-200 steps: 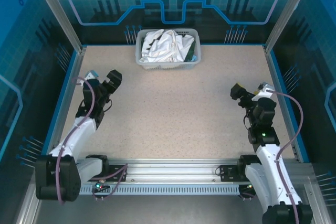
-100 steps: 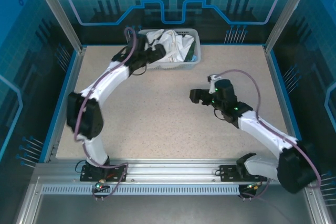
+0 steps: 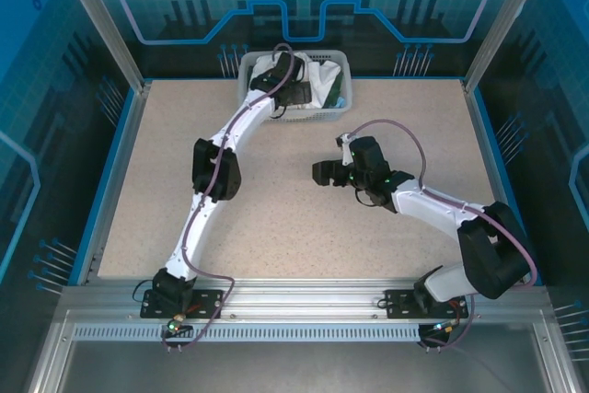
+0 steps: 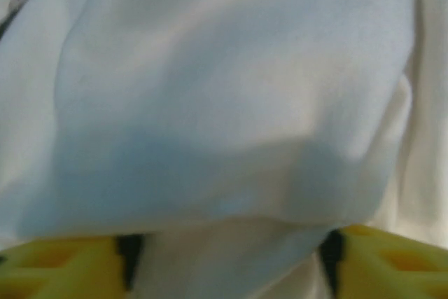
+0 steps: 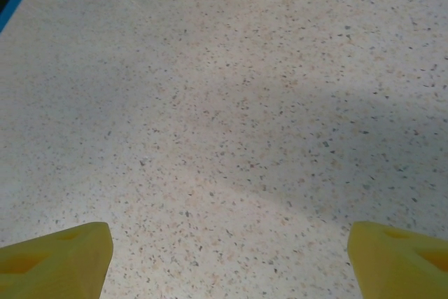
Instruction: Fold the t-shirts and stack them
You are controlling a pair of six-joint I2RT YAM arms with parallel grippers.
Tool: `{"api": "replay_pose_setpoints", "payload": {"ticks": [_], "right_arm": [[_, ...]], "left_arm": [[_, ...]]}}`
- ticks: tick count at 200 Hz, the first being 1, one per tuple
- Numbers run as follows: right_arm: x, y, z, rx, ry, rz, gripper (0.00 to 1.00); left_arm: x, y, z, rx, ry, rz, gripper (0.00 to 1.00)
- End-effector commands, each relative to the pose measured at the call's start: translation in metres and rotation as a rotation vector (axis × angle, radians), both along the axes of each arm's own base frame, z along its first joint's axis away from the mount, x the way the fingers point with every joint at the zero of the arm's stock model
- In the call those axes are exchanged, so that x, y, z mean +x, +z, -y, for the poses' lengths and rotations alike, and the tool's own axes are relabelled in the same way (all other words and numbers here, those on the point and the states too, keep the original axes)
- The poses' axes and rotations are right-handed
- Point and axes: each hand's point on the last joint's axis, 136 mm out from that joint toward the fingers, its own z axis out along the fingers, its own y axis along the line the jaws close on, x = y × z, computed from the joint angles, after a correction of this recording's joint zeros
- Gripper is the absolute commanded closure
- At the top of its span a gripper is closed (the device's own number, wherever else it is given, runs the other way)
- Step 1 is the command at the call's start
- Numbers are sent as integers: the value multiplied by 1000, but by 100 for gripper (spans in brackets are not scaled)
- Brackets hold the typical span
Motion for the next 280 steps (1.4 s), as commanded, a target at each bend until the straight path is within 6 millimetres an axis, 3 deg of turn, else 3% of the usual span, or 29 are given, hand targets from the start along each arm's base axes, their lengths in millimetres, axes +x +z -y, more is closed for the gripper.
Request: {"api": "replay_pose_setpoints", "payload": {"ticks": [1,27,51,72,132,151,183,214,249,280], "right_arm": [[-1,0,-8,35,23,8,12],[0,-1,-10,37,28,2,13],[0,-2,-10,39,30,0,14],[1,-2,-10,43,29,-4,14],[2,-5,-6,49,10,-14,14],[2,-5,-5,49,3,-15,14],[2,-6,-2,52,-12,-15,12],[2,-5,0,54,-25,-11,11],[0,-2,3,67,-33,9,10],[-2,1,5,78,-33,27,9]], "left_arm": [[21,20,10,16,-20,131,45],[25,33,14,7,-21,176,79],[23,62,17,22,-38,239,90],[17,104,19,50,-52,318,100],[-17,215,30,72,-109,527,100],[-35,262,30,53,-119,608,100],[-89,366,28,-45,-151,803,100],[-166,454,46,-164,-263,943,100],[-258,514,63,-265,-449,1049,100],[-300,533,47,-338,-466,1040,100]]}}
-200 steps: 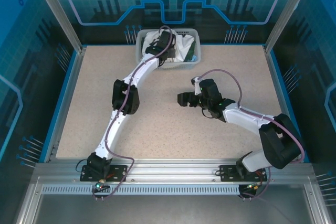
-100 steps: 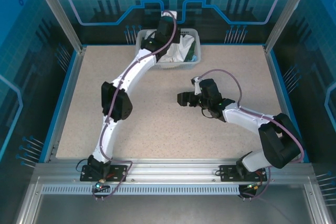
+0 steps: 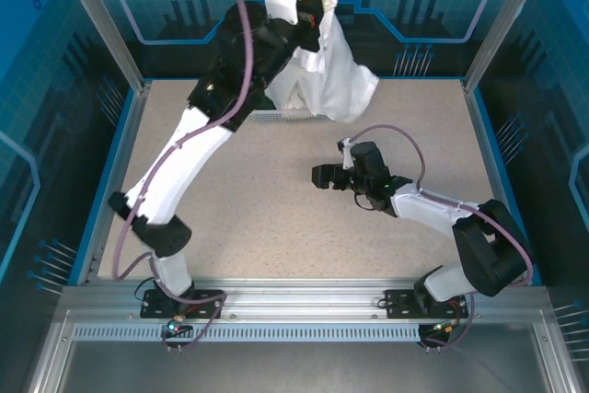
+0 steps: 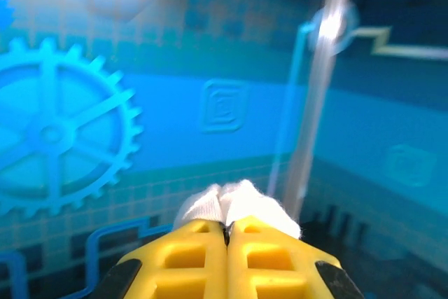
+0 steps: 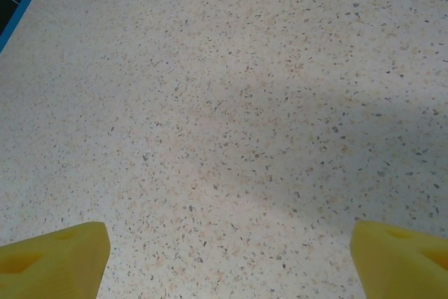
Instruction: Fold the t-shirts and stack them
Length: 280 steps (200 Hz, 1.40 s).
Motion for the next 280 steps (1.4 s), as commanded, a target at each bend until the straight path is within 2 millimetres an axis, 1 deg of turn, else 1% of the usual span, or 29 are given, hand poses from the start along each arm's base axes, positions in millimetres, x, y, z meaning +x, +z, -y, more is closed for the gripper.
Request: {"api": "replay_pose_setpoints", "payload": {"ticks": [1,12,26,31,38,46,55,60,69,75,85,91,94,102,110,121,134,150,164,177,193,208,211,221,249,250,251,257,280], "right_arm": [[3,14,3,33,-17,48,9],[3,15,3,38,-19,54,9],[3,15,2,39,-16,55,9],[2,14,2,38,-14,52,9],[2,14,2,40,-14,51,9],[2,15,2,43,-14,51,9],[2,15,2,45,-11,51,9],[2,15,3,47,-14,50,9],[2,15,3,48,-13,52,9],[2,15,3,49,-12,53,9],[2,16,3,53,-12,53,9],[2,14,3,50,-11,50,9],[2,14,3,51,-12,49,9],[2,13,3,48,-15,44,9],[3,12,3,44,-19,37,9],[4,12,3,37,-23,27,8],[4,10,4,32,-27,18,8],[3,9,10,23,-52,7,7],[5,10,20,11,-101,-11,7],[7,13,37,-9,-177,-30,8],[11,17,71,-58,-342,-85,8],[16,18,96,-78,-448,-180,8],[21,25,97,-66,-454,-189,8],[33,29,102,-48,-464,-243,9],[73,39,103,-84,-470,-334,10],[71,34,104,-93,-471,-351,11],[76,39,103,-87,-472,-339,11],[86,41,101,-89,-476,-343,10],[126,42,95,-90,-499,-359,9]], "left_arm": [[-32,26,-23,-46,-32,33,100],[-34,22,-38,-56,22,8,100],[-32,8,-56,-69,92,-36,100],[-36,5,-62,-74,99,-40,100],[-38,-5,-68,-67,119,-53,100],[-36,-21,-77,-61,163,-82,94],[-34,-41,-98,-84,248,-131,89],[-31,-55,-111,-98,294,-163,86],[-26,-89,-133,-121,374,-231,76],[-24,-110,-154,-157,444,-276,70],[-20,-153,-186,-218,544,-372,61],[-20,-181,-208,-270,610,-438,47],[-20,-195,-219,-296,645,-471,43],[-21,-232,-248,-369,737,-564,37],[-24,-268,-271,-430,810,-651,32],[-27,-311,-293,-503,868,-758,20],[-31,-346,-306,-557,877,-875,12],[-35,-373,-309,-558,859,-967,2],[-36,-388,-298,-528,791,-1024,1],[-35,-401,-280,-507,696,-1085,1],[-34,-423,-249,-499,527,-1190,1],[-40,-444,-223,-464,415,-1293,2],[-41,-448,-219,-451,403,-1307,3],[-48,-458,-207,-408,377,-1340,3],[-67,-488,-176,-405,348,-1405,1],[-68,-489,-174,-408,344,-1407,1],[-68,-490,-173,-410,339,-1409,1],[-72,-497,-164,-420,321,-1423,1],[-81,-519,-140,-425,287,-1467,1]]}}
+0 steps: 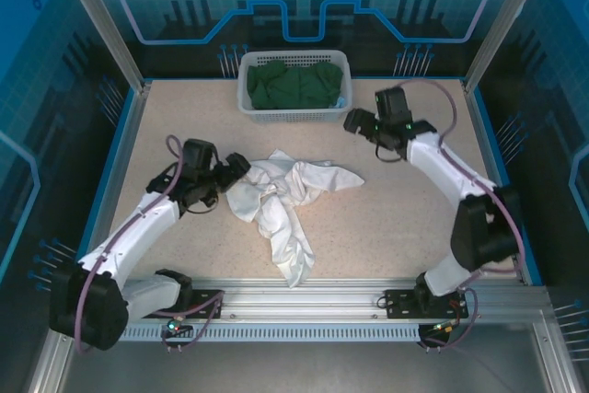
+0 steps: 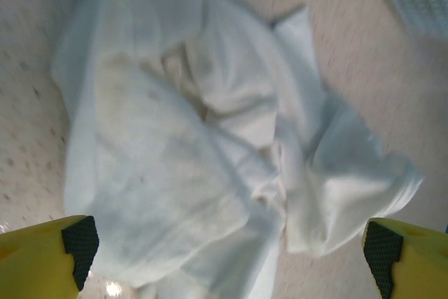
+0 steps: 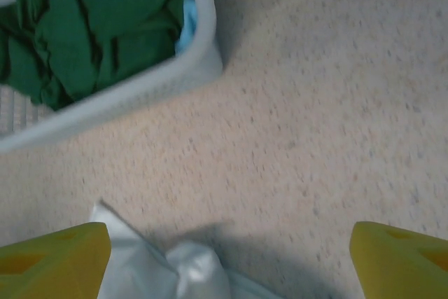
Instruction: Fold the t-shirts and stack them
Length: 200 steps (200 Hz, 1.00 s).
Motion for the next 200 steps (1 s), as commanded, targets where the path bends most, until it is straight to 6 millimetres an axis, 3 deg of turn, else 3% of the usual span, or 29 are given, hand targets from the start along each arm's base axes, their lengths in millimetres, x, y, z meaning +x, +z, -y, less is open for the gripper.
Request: {"api": "replay_pose_setpoints", "payload": {"ticks": [1,29,59,65,78,94,107,132,144,167,188,191,200], "right_arm": [[10,-25,0,-19,-23,-156,9],[51,-43,-6,-27,-45,-232,12],[88,-65,-8,-72,-67,-247,20],[94,-65,-7,-70,-73,-247,23],[101,-90,-9,-74,-81,-295,30],[109,-98,-11,-83,-87,-294,43],[113,-99,-11,-93,-90,-271,51],[119,-101,0,-108,-129,-242,84],[119,-101,8,-103,-150,-247,94],[116,-93,28,-115,-205,-248,100],[102,-86,61,-129,-317,-258,100],[100,-74,68,-119,-339,-238,100],[88,-68,85,-117,-406,-235,100]], "left_arm": [[-2,-12,25,-93,2,-21,1],[-1,-28,42,-131,-57,-51,7],[5,-32,44,-115,-84,-37,18],[5,-34,45,-114,-87,-34,19],[5,-38,46,-120,-95,-34,20],[5,-44,53,-157,-116,-25,23],[4,-48,57,-177,-133,-23,30],[4,-56,59,-177,-154,-21,43],[4,-57,60,-182,-156,-18,48],[4,-57,59,-176,-159,-10,57],[5,-54,57,-165,-158,2,65],[5,-53,57,-161,-157,5,66],[5,-52,55,-153,-157,11,69]]}}
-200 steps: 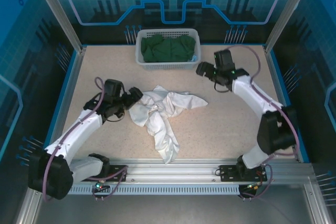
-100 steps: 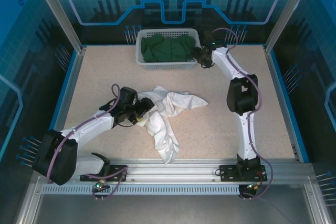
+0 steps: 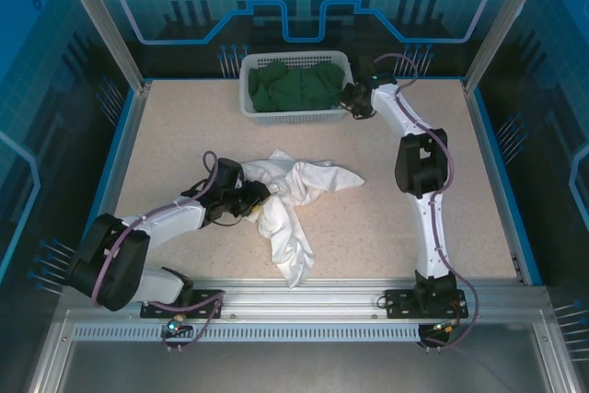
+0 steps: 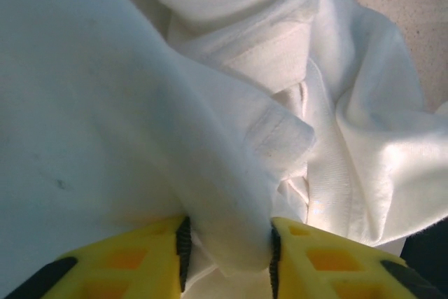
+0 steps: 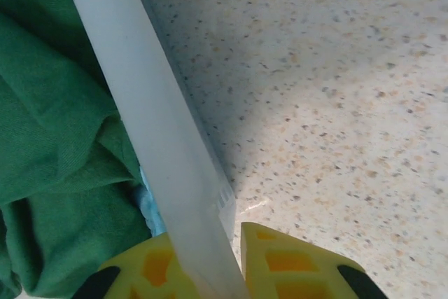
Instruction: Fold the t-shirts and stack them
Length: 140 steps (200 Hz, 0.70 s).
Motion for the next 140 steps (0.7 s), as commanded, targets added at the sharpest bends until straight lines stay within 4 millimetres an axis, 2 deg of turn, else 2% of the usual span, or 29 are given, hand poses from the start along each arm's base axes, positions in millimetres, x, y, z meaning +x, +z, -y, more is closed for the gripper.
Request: {"api": "replay_pose_setpoints", "payload": {"ticks": [1,27,28,43,61,76,95,116,140], "right_arm": [[-33,21,91,-155,-249,-34,100],[-85,36,151,-181,-516,-24,100],[-90,27,153,-188,-522,-43,100],[-123,33,181,-201,-655,-29,100],[-163,38,210,-218,-798,-21,100],[-196,33,230,-220,-915,-38,100],[-235,22,250,-188,-1052,-69,93],[-268,18,263,-178,-1163,-63,83],[-282,14,261,-162,-1176,-44,59]], "left_arm": [[-2,6,1,-1,-23,34,69],[-3,9,-3,23,-21,51,71],[-3,9,-3,24,-19,51,71],[-3,10,-4,26,-18,62,72],[-4,11,-4,24,-22,66,74],[-5,11,-3,19,-28,65,74],[-6,12,-3,16,-35,68,74],[-7,14,-3,17,-39,72,74],[-9,17,-4,17,-41,78,73]]}}
